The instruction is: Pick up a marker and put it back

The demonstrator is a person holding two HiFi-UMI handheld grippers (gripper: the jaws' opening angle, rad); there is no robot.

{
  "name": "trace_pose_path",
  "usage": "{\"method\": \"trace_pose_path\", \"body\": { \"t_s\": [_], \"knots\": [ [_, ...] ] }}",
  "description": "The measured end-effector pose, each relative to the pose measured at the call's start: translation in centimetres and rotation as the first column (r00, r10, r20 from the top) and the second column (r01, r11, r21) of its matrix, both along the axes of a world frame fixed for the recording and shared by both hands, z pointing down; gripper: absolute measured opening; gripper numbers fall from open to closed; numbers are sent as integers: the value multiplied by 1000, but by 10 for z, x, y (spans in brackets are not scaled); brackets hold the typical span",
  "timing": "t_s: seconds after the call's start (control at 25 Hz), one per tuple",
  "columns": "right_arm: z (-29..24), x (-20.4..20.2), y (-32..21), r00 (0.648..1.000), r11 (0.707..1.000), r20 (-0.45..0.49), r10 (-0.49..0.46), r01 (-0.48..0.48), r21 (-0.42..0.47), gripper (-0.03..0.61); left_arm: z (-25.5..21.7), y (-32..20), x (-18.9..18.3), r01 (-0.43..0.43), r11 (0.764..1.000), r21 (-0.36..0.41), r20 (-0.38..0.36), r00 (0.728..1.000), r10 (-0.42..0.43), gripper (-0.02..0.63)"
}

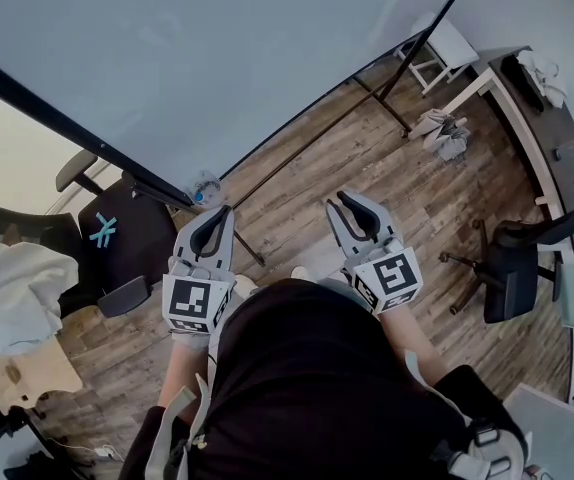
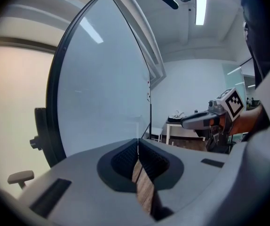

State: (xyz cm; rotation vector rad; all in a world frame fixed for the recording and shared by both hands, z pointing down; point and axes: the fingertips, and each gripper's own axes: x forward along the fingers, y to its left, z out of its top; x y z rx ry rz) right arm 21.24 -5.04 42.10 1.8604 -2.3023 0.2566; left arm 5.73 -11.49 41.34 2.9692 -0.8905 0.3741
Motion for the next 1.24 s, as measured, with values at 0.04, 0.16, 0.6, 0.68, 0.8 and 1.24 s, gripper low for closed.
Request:
{"method": "trace_pose_path", "body": {
  "t_s": [0.04, 0.16, 0.6, 0.68, 0.8, 1.24],
  "knots": [
    [-1, 2, 1, 1000, 1000, 2, 3, -3, 4, 87, 1, 1, 1, -3, 1000, -2, 1, 1000, 3, 9],
    [-2, 4, 1, 1000, 1000, 5, 11, -11, 11, 87, 1, 1, 2, -9, 1000, -2, 0, 1000, 9, 9],
    [3, -1, 1, 1000, 1000, -7, 2, -2, -5, 82, 4, 1, 2, -14, 1000, -6, 3, 1000, 14, 9],
    [3, -2, 0, 1000, 1000, -8, 2, -3, -7, 83, 4, 0, 0, -14, 1000, -7, 2, 1000, 14, 9],
    [3, -3, 0, 1000, 1000, -11, 4, -4, -13, 83, 6, 1, -1, -12, 1000, -14, 4, 1000, 12, 9],
    [4, -4, 0, 1000, 1000, -10, -8, 7, -12, 83, 6, 3, -5, 2, 1000, -18, 2, 1000, -2, 9]
  ]
}}
